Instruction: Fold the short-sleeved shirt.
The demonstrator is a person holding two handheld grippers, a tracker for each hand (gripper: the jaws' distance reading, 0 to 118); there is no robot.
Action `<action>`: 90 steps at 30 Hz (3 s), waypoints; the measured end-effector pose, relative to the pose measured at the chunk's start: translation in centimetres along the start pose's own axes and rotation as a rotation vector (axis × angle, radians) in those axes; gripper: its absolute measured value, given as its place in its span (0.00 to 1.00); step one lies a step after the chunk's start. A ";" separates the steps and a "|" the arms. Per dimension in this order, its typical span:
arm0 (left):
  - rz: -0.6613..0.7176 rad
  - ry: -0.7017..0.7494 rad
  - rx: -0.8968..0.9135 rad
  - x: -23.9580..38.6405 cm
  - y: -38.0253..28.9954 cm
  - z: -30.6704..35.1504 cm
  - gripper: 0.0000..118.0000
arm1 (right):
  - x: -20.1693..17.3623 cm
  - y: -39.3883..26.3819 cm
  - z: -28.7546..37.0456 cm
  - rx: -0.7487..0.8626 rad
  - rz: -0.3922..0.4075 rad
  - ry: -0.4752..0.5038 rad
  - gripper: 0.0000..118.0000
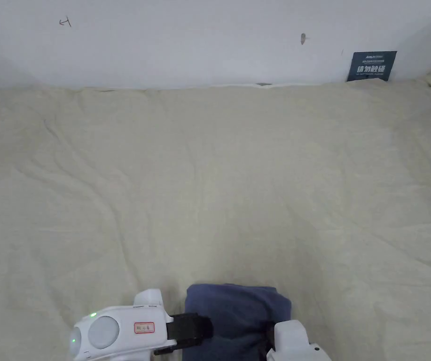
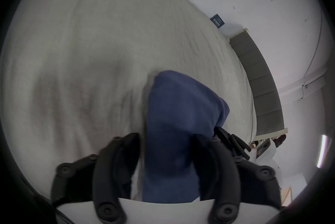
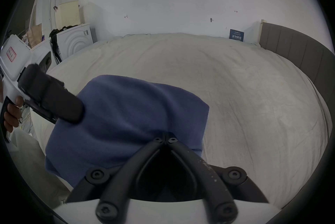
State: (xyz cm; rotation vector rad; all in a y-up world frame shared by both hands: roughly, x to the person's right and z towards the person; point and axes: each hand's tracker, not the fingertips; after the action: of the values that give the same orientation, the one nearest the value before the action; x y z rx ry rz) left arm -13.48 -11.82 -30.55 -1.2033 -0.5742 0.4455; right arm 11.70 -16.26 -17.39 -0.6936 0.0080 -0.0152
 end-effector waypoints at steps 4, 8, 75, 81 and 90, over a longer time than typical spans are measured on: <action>-0.030 -0.001 -0.005 0.4 -0.6 -0.9 0.31 | 0.2 0.0 0.1 -0.001 -0.007 0.011 0.01; -0.033 -0.006 0.023 1.0 -0.8 -0.1 0.18 | 0.5 0.9 0.4 -0.019 -0.010 0.021 0.01; -0.461 0.603 1.152 10.6 4.2 31.1 0.92 | 2.5 24.2 19.1 0.599 0.030 -0.184 0.01; -0.489 0.526 1.209 14.0 2.2 26.1 0.79 | 4.5 23.3 20.9 0.630 0.036 -0.214 0.01; -0.538 0.454 1.170 16.1 0.4 19.6 0.15 | 5.5 22.3 22.9 0.648 0.035 -0.252 0.01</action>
State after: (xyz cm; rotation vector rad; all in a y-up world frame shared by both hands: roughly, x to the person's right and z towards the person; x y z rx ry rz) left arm -13.31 12.53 -23.24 0.0116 -0.1430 -0.0079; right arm 17.74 15.49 -14.03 -0.0433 -0.2189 0.0999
